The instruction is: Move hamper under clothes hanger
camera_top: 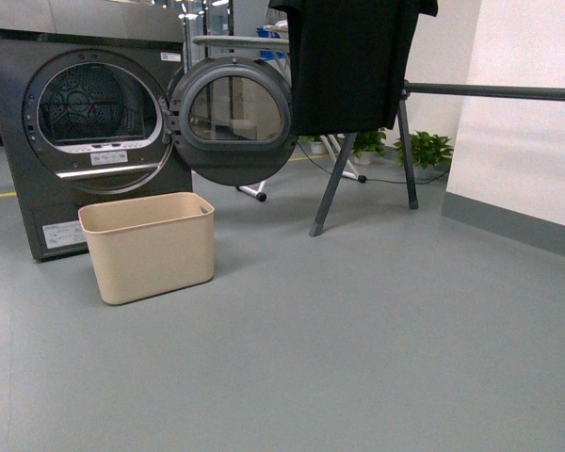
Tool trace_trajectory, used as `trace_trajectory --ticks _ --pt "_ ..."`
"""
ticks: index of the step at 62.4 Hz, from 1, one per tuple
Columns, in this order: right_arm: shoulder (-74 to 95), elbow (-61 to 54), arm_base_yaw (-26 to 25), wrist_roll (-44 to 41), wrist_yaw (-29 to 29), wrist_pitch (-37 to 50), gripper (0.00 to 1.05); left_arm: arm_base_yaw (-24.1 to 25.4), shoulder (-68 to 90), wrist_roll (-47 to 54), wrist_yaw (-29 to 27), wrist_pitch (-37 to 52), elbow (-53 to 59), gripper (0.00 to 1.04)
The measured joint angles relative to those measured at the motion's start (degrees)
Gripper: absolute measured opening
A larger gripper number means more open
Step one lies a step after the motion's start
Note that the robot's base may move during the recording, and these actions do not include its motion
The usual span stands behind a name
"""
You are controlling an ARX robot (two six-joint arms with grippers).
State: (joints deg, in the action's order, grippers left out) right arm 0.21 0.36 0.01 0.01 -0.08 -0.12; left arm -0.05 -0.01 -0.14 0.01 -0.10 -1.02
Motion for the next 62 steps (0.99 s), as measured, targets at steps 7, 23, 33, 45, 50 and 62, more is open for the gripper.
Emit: trace_trajectory --ticks 7,23,33,45,50,62 --pt "0.0 0.0 0.0 0.0 0.0 0.0 0.97 0.0 0.0 0.0 0.0 0.0 0.0 0.98" --pt "0.0 0.0 0.0 0.0 0.0 0.0 0.97 0.0 0.0 0.0 0.0 0.0 0.0 0.98" --pt "0.0 0.0 0.0 0.0 0.0 0.0 0.97 0.0 0.0 0.0 0.0 0.0 0.0 0.98" --pt "0.0 0.0 0.0 0.0 0.0 0.0 0.97 0.0 0.0 0.0 0.0 0.0 0.0 0.98" --pt "0.0 0.0 0.0 0.0 0.0 0.0 0.97 0.0 0.0 0.0 0.0 0.0 0.0 0.98" --pt "0.0 0.0 0.0 0.0 0.0 0.0 0.97 0.0 0.0 0.0 0.0 0.0 0.0 0.98"
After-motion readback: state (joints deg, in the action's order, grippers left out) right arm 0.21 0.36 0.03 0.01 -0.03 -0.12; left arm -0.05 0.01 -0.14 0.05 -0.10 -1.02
